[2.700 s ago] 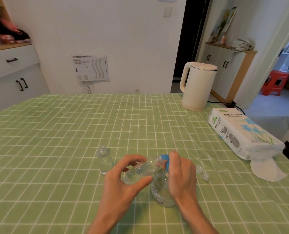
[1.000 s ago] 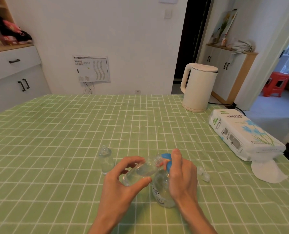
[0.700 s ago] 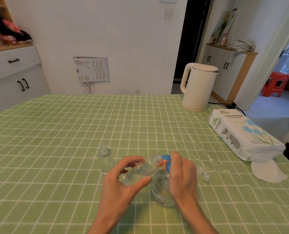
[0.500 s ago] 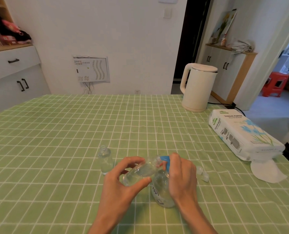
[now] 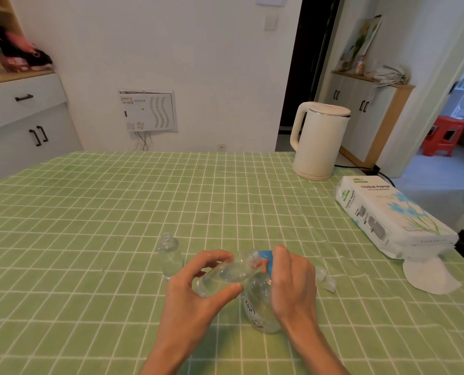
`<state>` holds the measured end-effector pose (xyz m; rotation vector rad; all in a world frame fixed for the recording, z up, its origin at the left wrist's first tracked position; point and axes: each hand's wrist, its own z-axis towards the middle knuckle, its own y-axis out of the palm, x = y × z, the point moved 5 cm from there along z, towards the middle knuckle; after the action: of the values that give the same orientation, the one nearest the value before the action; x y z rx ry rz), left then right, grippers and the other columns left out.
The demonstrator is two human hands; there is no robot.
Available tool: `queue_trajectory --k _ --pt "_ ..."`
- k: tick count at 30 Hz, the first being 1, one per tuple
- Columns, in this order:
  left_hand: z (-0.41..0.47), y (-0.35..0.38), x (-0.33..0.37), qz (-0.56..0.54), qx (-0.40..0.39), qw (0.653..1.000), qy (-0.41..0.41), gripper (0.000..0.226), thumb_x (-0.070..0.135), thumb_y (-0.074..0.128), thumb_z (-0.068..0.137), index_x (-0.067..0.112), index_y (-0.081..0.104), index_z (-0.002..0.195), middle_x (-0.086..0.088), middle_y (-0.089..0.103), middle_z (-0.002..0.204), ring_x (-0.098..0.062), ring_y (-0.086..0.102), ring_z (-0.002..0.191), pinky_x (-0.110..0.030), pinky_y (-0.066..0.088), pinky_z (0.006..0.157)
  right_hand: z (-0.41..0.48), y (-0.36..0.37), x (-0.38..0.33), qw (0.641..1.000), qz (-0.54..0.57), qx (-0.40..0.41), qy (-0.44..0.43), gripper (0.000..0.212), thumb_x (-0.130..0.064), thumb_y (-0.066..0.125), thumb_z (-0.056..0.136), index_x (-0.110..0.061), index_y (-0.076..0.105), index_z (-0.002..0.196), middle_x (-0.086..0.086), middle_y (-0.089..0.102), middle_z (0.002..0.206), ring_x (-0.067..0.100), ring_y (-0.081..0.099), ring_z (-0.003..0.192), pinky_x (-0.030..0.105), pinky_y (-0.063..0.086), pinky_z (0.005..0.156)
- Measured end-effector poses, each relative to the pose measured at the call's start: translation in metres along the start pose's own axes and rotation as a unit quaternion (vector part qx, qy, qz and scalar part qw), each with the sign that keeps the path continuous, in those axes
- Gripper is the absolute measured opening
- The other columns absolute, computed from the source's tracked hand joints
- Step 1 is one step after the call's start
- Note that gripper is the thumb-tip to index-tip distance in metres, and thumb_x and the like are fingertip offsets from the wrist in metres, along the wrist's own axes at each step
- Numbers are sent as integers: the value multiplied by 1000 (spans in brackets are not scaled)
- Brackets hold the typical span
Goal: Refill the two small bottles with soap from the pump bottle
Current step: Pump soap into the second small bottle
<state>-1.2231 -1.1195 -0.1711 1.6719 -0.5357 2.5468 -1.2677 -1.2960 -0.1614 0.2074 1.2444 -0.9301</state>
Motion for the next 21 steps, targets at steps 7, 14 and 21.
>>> queue_trajectory --k 7,14,21 --pt "0 0 1 -3 0 1000 1 41 43 83 66 44 73 105 20 78 111 -8 71 107 -18 45 90 -1 2 6 999 24 -17 39 69 -66 19 90 -39 63 44 -23 59 46 3 55 48 34 40 57" --pt "-1 -2 3 -8 6 1000 -2 41 45 83 66 44 73 106 19 78 112 -8 71 108 -25 45 91 1 3 9 999 17 -14 48 90 -72 15 88 -11 77 63 -17 78 69 4 71 68 40 57 74" --pt "-1 0 3 0 3 1000 0 41 43 83 65 45 73 105 21 78 110 -7 70 107 -20 44 91 0 1 1 1000 9 -5 4 58 -52 25 85 -32 59 43 -24 53 42 0 54 47 30 29 50"
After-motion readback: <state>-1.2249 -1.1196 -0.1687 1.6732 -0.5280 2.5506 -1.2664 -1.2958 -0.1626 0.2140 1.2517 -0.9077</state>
